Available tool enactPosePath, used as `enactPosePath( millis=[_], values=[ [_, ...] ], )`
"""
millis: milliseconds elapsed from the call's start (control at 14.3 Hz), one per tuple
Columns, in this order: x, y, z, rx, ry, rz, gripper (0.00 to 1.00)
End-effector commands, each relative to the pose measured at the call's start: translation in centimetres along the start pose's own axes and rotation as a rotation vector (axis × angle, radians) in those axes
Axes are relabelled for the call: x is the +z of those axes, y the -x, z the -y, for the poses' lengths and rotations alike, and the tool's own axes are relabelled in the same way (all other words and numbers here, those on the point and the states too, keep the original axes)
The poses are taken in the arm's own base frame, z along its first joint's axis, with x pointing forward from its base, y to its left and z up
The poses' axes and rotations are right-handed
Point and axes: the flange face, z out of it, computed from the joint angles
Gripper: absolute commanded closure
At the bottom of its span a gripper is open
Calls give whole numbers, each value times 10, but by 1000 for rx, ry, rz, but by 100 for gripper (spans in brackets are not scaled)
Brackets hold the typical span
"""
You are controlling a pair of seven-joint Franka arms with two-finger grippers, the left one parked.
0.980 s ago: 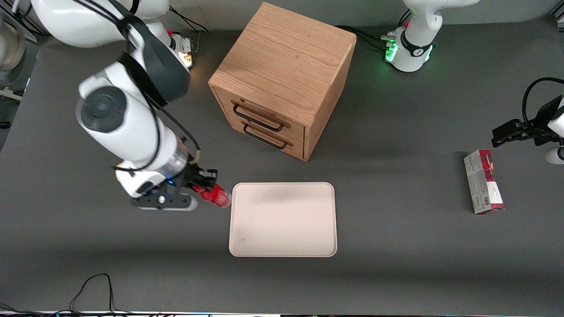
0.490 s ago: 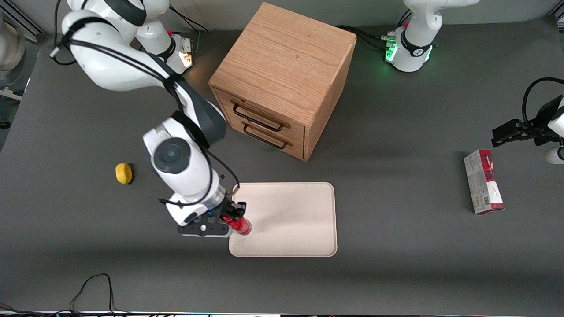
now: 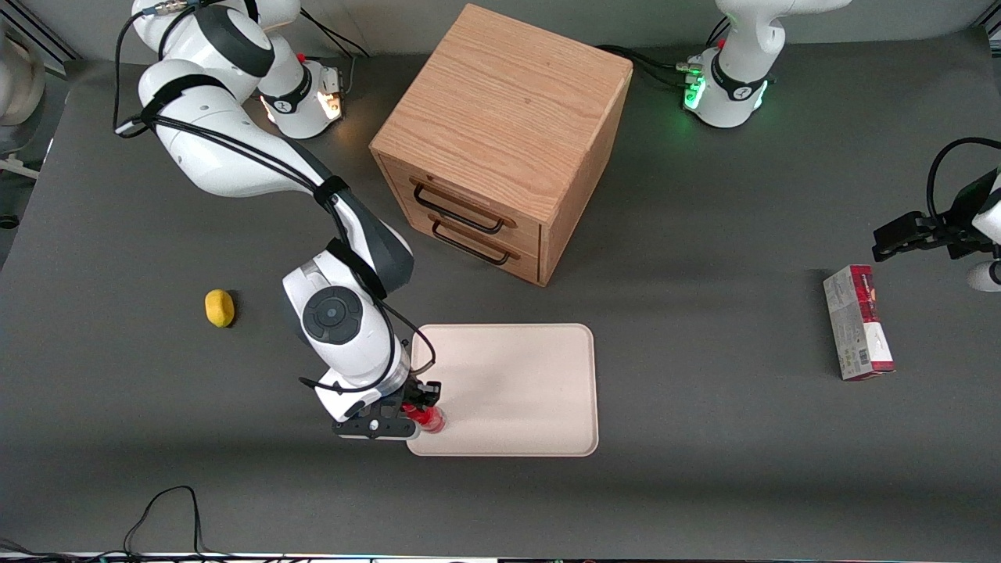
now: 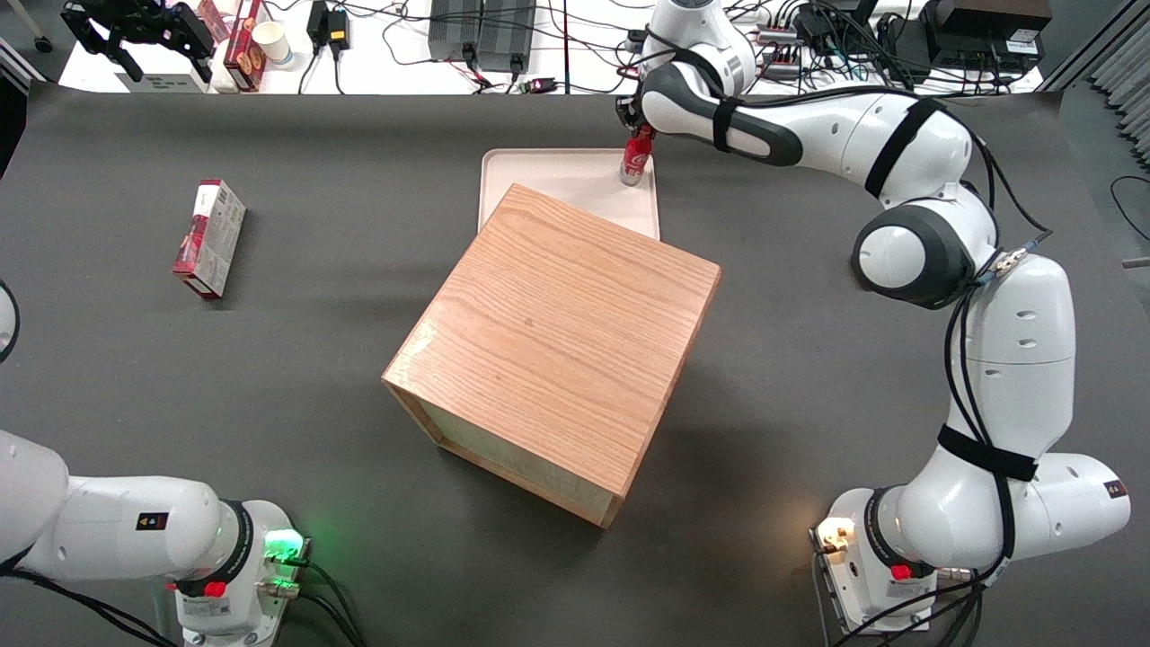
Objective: Place coke bottle on tray
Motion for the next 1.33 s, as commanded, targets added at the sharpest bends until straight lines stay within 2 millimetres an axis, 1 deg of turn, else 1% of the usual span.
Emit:
enactPosePath(
  millis=[0,140,280,350,420,490,560,630,700,770,910,1050,1120,1190,1260],
  values=[
    [-4,-1,7,-21,8,-24,0],
    [-6,0,10,-27,6,-32,0],
    [-20,-5,11,-20,-2,-56,0],
    [-34,-7,12,-19,-5,-70,0],
    [-54,-10,8,-19,6,-87,0],
    [-70,-13,-2,-2,29,-81,0],
    [-82,-13,-15,29,48,-36,0],
    [-101,-11,-29,41,54,1,0],
    [-122,-8,-48,32,60,40,0],
    [-144,-5,-72,21,57,81,0],
    [-177,7,-115,5,43,154,0],
    [-207,24,-158,63,58,200,0],
    [-224,36,-184,89,53,211,0],
    [-241,54,-200,66,38,218,0],
    [-253,71,-220,45,37,222,0]
  ],
)
